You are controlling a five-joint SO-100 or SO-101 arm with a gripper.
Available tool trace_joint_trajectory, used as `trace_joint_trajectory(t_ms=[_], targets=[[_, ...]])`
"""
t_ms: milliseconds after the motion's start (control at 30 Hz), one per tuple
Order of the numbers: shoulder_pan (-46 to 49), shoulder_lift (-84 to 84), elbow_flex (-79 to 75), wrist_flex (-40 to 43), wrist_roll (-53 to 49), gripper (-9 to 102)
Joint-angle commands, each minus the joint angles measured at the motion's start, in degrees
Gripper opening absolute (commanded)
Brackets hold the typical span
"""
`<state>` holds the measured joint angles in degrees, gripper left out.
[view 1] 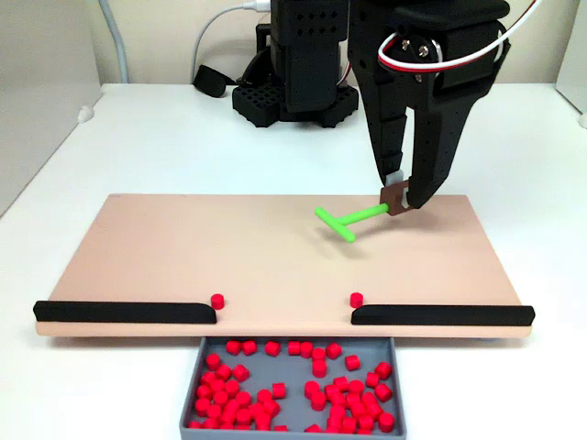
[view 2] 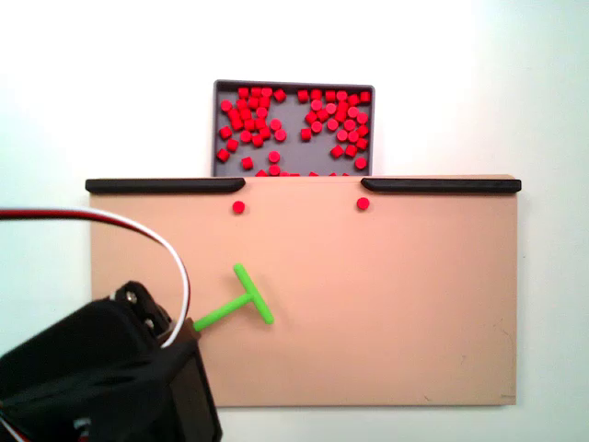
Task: Push granules from left to the grey container
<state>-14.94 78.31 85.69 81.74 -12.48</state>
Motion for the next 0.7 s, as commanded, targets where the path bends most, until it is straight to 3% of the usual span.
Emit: trace_joint_trajectory(t_ms=[0, 667], targets=[[-0.3, -1.7, -5.0, -0.1, 4.0, 0], [-5.3, -13.0, -21.1, 5.7, 16.6, 0]])
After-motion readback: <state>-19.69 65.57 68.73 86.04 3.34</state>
